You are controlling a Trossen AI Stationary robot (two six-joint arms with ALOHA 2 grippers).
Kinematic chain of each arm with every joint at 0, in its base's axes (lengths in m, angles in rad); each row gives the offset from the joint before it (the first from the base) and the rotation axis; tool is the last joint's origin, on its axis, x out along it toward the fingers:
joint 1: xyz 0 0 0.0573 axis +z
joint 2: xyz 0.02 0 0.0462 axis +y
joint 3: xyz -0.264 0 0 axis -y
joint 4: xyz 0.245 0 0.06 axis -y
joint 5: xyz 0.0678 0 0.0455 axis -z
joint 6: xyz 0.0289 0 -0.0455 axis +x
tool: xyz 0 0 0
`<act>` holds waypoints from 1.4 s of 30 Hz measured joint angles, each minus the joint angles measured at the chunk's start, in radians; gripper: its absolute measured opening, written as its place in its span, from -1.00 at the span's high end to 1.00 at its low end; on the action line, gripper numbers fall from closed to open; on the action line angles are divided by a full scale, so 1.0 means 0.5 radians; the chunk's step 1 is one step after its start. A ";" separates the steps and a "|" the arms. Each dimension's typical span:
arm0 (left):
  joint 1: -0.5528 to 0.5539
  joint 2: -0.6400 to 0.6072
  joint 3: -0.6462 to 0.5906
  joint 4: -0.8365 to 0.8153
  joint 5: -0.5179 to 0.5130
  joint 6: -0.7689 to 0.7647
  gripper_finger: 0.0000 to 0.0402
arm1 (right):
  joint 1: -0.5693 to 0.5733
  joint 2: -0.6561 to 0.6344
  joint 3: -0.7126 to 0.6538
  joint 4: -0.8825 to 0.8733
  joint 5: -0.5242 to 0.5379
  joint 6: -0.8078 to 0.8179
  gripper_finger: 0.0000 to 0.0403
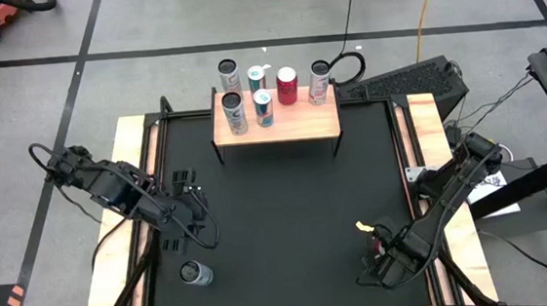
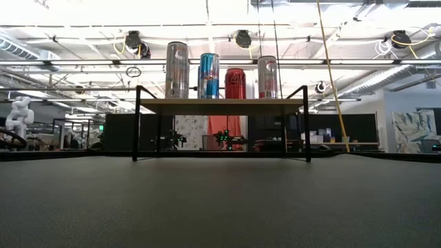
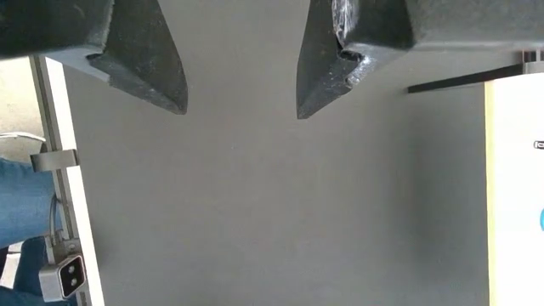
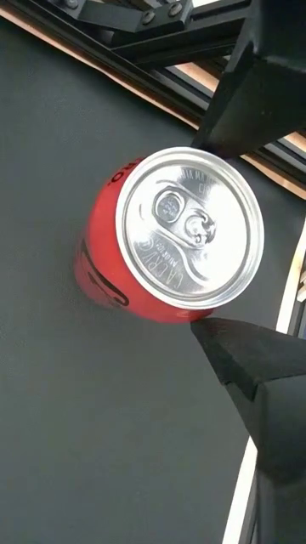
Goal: Place canned beverage on shelf
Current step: Put the red-black soda can on the shelf
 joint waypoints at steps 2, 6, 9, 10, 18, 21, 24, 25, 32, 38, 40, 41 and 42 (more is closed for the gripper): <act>0.000 0.000 0.000 0.000 0.000 0.000 -0.08 | 0.000 0.000 0.000 0.000 0.001 0.005 -0.45; 0.000 0.000 0.000 0.000 0.000 0.002 -0.08 | 0.000 0.000 0.000 0.004 0.001 0.010 -0.45; 0.000 0.000 0.000 0.000 0.000 0.002 -0.08 | 0.000 0.000 0.000 0.011 -0.007 0.026 -0.45; 0.000 0.000 0.000 0.000 0.000 0.002 -0.08 | 0.000 0.000 0.000 0.015 -0.020 0.043 -0.45; 0.000 0.000 0.000 0.001 0.000 0.002 -0.08 | 0.001 0.000 0.001 0.042 -0.108 0.044 -0.45; 0.000 0.000 0.000 0.000 0.000 0.002 -0.08 | 0.001 0.000 0.001 0.047 -0.110 0.048 -0.45; 0.000 0.000 0.000 0.000 0.000 0.002 -0.08 | 0.001 0.000 0.001 0.047 -0.110 0.051 -0.45; 0.000 0.000 0.000 0.000 0.000 0.002 -0.08 | 0.001 0.000 0.001 0.046 -0.109 0.052 -0.45; 0.000 0.000 0.000 0.000 0.000 0.002 -0.08 | 0.001 0.002 0.001 0.016 -0.007 0.110 -0.45; 0.000 0.000 0.000 0.000 0.000 0.002 -0.08 | 0.002 0.010 0.001 0.028 0.052 0.123 -0.45; 0.000 0.000 0.000 0.000 0.000 0.002 -0.08 | 0.002 0.011 0.002 0.027 0.055 0.119 -0.45; 0.000 0.000 0.000 0.000 0.000 0.002 -0.08 | 0.002 0.011 0.002 0.027 0.056 0.118 -0.45; 0.000 0.000 0.000 0.000 0.000 0.002 -0.08 | 0.001 0.011 0.002 0.025 0.057 0.117 -0.45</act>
